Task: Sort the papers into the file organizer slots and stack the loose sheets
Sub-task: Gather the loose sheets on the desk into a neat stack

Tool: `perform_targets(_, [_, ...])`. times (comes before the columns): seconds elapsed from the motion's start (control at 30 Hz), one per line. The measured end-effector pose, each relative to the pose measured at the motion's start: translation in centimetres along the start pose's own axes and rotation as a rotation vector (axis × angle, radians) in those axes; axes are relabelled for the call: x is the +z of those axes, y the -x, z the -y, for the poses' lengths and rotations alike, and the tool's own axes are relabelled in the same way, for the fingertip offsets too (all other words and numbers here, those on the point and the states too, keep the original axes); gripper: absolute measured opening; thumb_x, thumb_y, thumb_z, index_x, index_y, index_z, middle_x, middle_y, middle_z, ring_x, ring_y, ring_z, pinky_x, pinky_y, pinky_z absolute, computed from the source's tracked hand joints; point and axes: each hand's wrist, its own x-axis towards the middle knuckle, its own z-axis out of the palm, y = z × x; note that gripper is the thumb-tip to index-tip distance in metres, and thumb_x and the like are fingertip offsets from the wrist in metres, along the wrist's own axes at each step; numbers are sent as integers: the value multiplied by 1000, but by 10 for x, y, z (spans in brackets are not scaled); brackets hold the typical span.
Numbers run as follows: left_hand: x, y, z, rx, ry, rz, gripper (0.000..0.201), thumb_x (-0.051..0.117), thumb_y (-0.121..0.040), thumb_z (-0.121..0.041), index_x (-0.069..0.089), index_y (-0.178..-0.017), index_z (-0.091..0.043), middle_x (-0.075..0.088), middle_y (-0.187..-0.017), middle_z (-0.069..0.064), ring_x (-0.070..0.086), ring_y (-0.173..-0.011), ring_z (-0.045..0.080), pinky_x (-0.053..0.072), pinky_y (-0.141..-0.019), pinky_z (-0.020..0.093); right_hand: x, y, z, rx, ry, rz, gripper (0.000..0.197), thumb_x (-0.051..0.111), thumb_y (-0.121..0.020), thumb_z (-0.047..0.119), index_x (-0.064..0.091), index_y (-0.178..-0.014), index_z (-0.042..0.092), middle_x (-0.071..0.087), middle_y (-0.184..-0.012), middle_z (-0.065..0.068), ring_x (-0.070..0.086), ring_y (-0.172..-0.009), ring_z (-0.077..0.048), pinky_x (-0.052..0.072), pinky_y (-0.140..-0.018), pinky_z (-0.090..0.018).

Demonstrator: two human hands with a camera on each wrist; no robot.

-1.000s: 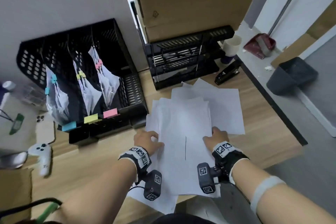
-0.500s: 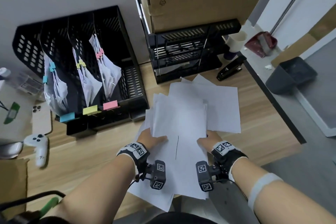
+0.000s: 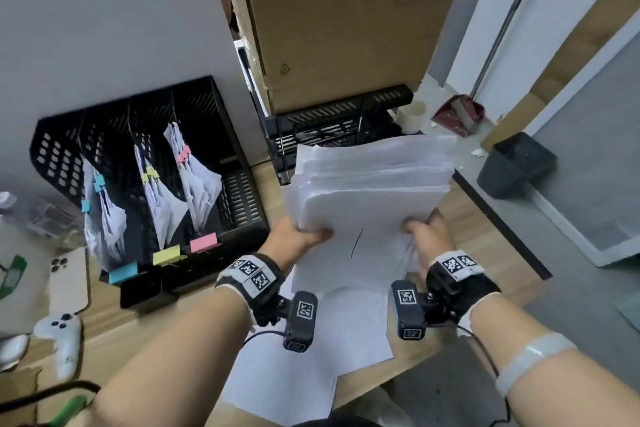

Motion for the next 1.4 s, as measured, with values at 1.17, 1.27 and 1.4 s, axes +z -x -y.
perform_targets(1.17, [-78,36,121,-678,-356,-312,73,78,-81,-37,39,-137,-11,57,-120,6,64,-106,33,54,-97,47,27,0,-78,361,892,465,60,57,-79,37,49,-128,3,61,-124,-10,60,-103,-28,48,-91,-32])
perform_targets(1.27, [-72,42,120,-628,-279,-324,75,76,-82,-36,33,-140,-15,64,-112,11,68,-91,30,59,-88,45,39,7,-89,338,873,453,47,56,-83,28,53,-124,4,63,-118,-10,59,-91,-22,46,-74,-27])
perform_targets(1.4, [-59,50,117,-530,-331,-269,64,74,-87,-30,26,-127,-19,62,-106,5,61,-86,25,52,-87,41,53,20,-97,289,782,448,20,51,-82,17,58,-101,16,67,-98,-10,56,-72,-14,45,-64,-24])
